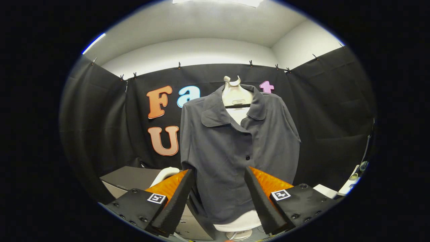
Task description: Iron the clothes twice with a garment steamer, once on the left side and once on the right side.
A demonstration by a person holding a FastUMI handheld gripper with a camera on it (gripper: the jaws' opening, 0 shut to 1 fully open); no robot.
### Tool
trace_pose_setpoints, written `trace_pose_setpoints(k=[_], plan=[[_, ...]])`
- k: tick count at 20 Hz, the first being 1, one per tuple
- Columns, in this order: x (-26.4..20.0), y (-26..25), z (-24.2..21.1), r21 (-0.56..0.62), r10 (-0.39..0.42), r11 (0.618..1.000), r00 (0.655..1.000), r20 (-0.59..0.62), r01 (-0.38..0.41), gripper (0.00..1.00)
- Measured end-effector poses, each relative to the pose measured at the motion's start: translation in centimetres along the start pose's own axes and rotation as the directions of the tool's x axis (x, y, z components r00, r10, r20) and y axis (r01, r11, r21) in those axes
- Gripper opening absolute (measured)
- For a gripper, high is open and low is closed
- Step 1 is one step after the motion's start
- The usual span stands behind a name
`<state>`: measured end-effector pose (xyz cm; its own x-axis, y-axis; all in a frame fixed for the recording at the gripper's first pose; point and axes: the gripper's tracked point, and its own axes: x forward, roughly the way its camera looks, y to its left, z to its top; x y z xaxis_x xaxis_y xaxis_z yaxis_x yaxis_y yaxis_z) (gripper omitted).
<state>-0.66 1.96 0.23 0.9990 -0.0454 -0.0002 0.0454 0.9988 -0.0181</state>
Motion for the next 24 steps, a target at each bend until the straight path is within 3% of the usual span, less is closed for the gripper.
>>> trace_pose_setpoints(k=[10,14,24], plan=[[1.6,9.5,0.4,0.035,0.138,0.99,0.99,-0.03,-0.137,0.98],[3.9,12.6,-0.1,0.038,0.143,0.989,0.988,-0.061,-0.141,0.98],[11.2,23.0,-6.8,0.027,0.201,0.979,0.946,-0.255,-0.201,0.98]])
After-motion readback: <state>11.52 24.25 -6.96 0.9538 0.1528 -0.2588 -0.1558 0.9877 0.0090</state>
